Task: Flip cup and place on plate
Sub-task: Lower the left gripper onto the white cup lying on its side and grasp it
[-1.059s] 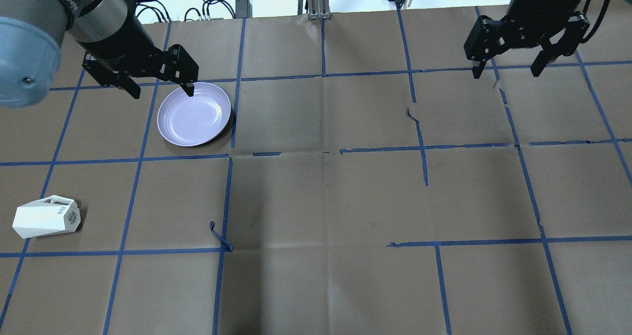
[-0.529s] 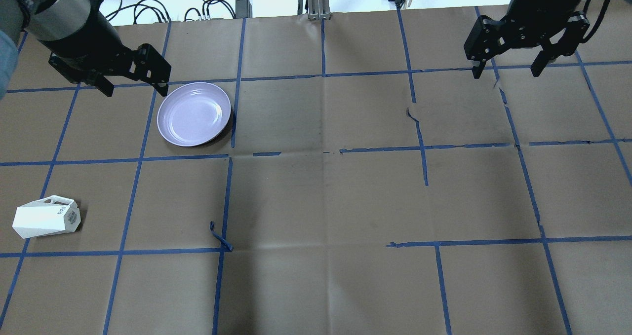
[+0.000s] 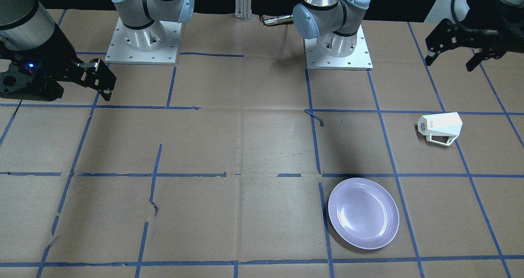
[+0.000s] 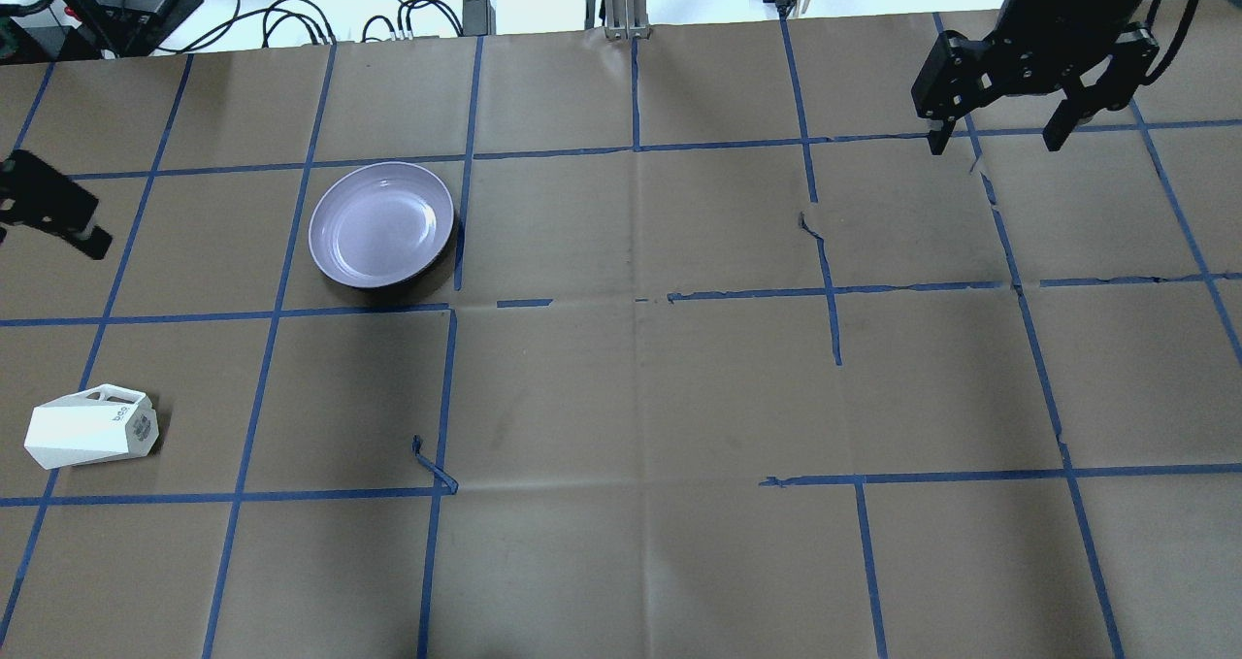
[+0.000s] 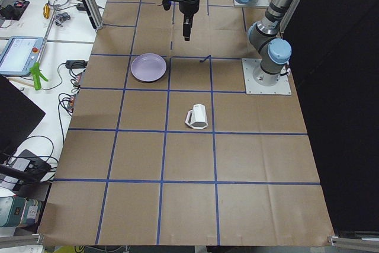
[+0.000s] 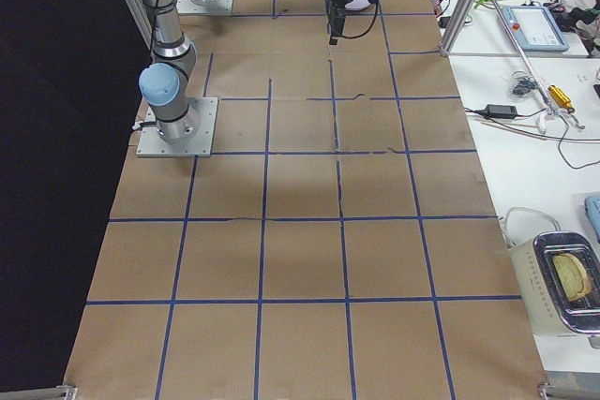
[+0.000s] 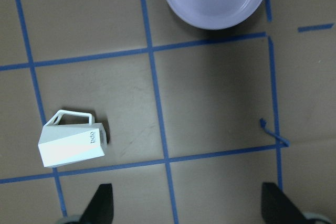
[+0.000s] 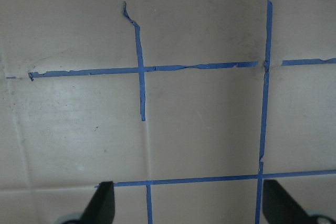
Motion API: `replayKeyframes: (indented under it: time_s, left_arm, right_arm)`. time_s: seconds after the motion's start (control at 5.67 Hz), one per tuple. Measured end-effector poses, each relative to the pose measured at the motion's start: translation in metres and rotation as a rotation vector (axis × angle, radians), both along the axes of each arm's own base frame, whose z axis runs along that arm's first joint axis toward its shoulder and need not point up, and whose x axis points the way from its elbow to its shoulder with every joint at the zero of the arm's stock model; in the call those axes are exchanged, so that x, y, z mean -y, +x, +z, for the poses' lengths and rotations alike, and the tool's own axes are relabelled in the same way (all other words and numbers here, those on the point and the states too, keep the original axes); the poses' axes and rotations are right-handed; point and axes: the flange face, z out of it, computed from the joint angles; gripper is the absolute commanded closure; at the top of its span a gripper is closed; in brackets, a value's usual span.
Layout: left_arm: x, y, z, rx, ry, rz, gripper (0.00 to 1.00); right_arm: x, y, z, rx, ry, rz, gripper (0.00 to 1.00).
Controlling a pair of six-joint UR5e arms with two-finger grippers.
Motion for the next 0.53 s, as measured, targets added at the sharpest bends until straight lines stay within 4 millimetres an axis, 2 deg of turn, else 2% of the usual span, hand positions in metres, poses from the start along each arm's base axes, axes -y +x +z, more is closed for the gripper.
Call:
replayKeyframes:
  time_s: [0.35,0.53]
  left_arm:
    - [-0.036,0.112,-0.014,-0.05,0.024,-0.016,0.01]
    - [-0.05,0.154,-0.025,-0.07,0.038,0.015,0.01]
  right_arm:
    - [0.0,0.0,0.0,0.0,0.0,0.0,0.0]
    - [0.0,0.0,0.0,0.0,0.0,0.0,0.0]
